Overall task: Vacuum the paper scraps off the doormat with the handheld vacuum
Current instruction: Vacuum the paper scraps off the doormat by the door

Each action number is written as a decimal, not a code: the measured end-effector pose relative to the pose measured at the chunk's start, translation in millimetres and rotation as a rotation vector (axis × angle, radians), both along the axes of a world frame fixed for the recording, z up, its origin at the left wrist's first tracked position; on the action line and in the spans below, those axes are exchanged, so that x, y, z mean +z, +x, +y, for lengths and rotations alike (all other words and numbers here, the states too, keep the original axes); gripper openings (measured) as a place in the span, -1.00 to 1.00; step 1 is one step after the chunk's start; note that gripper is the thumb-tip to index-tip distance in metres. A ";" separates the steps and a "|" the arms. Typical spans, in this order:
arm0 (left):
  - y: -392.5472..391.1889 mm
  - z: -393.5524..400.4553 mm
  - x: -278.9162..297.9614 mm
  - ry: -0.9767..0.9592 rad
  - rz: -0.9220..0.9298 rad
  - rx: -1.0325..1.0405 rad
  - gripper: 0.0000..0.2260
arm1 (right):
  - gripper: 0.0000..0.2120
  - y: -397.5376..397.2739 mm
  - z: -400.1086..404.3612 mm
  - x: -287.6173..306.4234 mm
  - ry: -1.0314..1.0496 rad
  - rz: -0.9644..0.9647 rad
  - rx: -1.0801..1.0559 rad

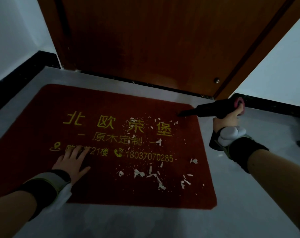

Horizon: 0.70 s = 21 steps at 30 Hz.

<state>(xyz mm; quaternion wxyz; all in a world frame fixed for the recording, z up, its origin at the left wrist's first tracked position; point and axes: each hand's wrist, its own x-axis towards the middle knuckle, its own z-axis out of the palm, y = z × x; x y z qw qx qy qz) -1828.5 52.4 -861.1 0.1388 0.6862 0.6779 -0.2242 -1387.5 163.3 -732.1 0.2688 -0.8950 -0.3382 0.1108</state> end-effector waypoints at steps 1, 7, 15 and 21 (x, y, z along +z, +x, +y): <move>0.2 -0.2 0.7 -0.005 0.001 0.001 -0.34 | -0.15 -1.6 2.2 1.4 -0.015 0.013 -0.012; 0.1 -0.2 2.9 -0.015 -0.008 0.004 -0.35 | -0.10 -6.0 -0.8 -6.1 0.038 -0.003 0.155; -0.8 0.0 2.4 -0.019 -0.020 0.010 -0.35 | -0.14 22.8 -11.6 10.1 0.006 -0.054 0.090; -5.0 -0.7 0.4 -0.030 -0.017 0.002 -0.35 | -0.16 28.8 -23.1 12.0 -0.022 -0.090 0.008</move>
